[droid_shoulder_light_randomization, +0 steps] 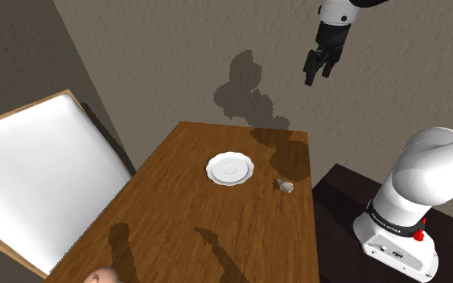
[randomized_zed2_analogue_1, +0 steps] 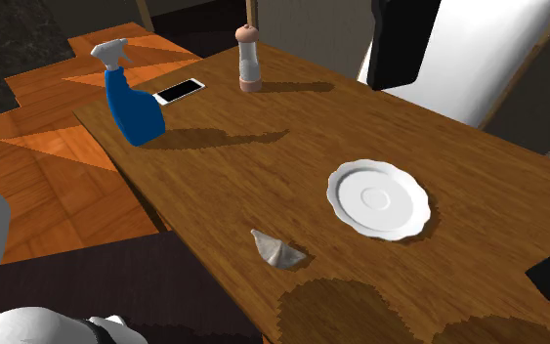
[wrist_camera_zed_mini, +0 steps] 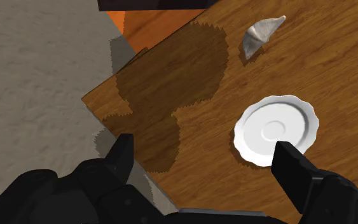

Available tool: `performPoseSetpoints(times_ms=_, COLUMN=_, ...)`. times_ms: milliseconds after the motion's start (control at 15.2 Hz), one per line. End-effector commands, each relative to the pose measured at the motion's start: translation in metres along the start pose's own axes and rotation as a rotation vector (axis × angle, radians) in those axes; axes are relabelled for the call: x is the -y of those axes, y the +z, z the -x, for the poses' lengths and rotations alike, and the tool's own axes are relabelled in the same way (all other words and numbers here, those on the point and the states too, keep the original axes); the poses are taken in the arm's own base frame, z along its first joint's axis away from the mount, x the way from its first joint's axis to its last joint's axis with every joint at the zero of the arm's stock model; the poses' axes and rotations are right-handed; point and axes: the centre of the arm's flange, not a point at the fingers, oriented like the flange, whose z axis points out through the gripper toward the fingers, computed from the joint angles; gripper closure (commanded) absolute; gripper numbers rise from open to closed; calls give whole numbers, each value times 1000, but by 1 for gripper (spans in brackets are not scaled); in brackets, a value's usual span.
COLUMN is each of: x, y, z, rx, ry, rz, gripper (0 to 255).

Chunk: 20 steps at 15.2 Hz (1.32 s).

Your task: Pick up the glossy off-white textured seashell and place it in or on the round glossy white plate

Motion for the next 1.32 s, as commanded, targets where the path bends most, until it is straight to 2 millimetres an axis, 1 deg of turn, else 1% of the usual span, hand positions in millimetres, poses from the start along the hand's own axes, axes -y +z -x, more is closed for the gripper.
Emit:
performPoseSetpoints(times_ms=0, x=0, y=0, z=0, rx=0, ry=0, rz=0, gripper=0)
performPoseSetpoints(times_ms=594, x=44, y=109, z=9, rx=64, ry=35, rz=-5, gripper=0)
performPoseSetpoints(times_ms=1254, x=93, y=228, z=26, rx=135, ry=74, rz=-11, gripper=0)
